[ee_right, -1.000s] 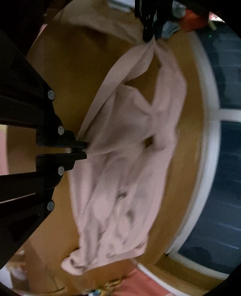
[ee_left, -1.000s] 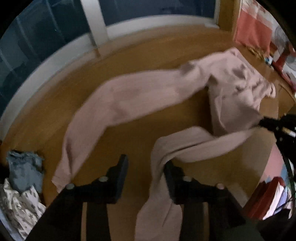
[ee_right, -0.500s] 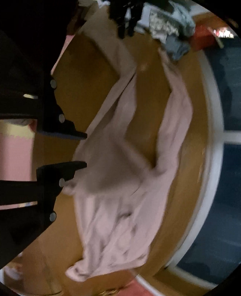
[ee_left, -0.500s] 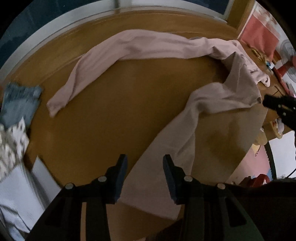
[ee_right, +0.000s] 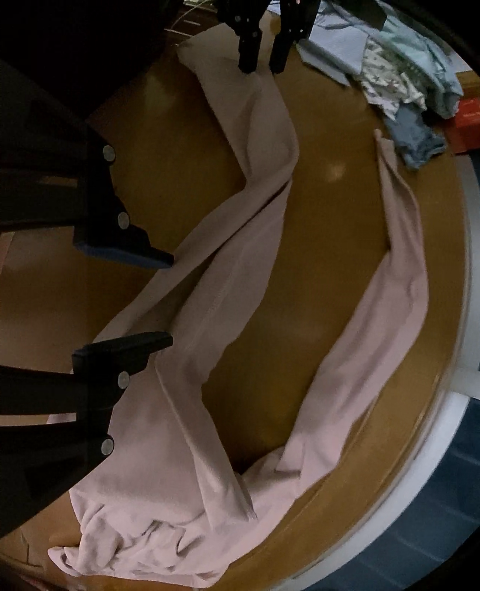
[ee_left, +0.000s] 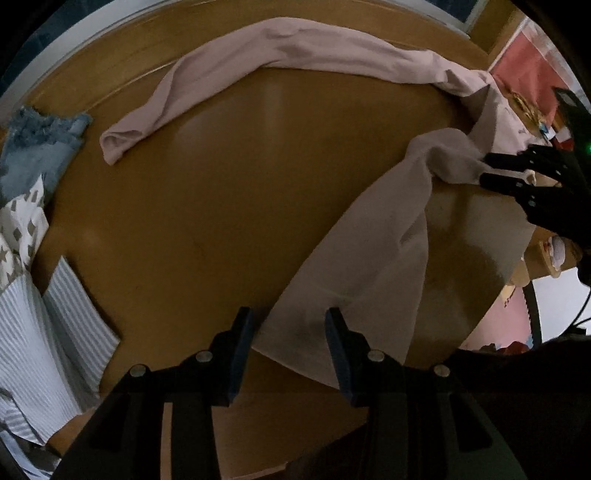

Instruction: Fold clothes

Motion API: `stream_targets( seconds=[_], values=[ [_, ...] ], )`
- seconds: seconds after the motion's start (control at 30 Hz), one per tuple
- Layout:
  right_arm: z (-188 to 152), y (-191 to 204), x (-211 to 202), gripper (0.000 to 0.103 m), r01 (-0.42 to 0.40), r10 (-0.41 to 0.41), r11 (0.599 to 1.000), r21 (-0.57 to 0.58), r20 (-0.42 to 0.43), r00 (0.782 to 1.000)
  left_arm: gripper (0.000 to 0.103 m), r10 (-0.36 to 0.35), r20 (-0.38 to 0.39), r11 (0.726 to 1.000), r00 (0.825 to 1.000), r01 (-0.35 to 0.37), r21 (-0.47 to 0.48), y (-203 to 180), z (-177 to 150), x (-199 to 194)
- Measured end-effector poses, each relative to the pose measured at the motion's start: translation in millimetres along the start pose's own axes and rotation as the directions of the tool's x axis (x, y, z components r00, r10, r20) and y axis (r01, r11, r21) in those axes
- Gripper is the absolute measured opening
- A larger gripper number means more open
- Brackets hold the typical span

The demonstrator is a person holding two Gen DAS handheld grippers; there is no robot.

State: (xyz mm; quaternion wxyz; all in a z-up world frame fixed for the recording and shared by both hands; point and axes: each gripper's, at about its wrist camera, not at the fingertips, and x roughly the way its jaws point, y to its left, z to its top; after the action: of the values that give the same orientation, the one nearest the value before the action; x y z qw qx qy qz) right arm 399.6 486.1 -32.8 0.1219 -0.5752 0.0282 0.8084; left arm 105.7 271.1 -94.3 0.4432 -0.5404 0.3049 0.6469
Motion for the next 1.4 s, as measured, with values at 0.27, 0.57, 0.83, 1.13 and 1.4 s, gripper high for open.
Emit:
stream_targets(
  seconds=[0.27,0.57,0.83,1.13,1.4],
  values=[
    [13,-19,8,0.003,-0.073,0.074,0.990,0.118,-0.002,0.997,0.003,0.019,0.017,1.000,1.000,-0.018,-0.022,-6,22,6],
    [55,-19,-105,0.003,-0.041,-0.003,0.992,0.118,0.346,0.938,0.003,0.217,0.387,0.976,0.896,-0.200,-0.085,32,66,-102],
    [15,46,-15,0.003,-0.128,0.128,0.992,-0.015,0.005,0.992,0.006,0.196,0.137,0.977,0.971,-0.181,-0.117,52,5,-43],
    [6,67,-15,0.013,-0.120,0.117,0.990,-0.081,-0.043,0.992,0.015,0.110,0.167,0.977,0.980,-0.076,-0.198,75,-34,-66],
    [27,63,-26,0.023,-0.146,0.147,0.989,-0.013,0.053,0.988,0.025,0.020,0.256,0.982,0.966,0.029,-0.186,65,-20,-67]
  ],
)
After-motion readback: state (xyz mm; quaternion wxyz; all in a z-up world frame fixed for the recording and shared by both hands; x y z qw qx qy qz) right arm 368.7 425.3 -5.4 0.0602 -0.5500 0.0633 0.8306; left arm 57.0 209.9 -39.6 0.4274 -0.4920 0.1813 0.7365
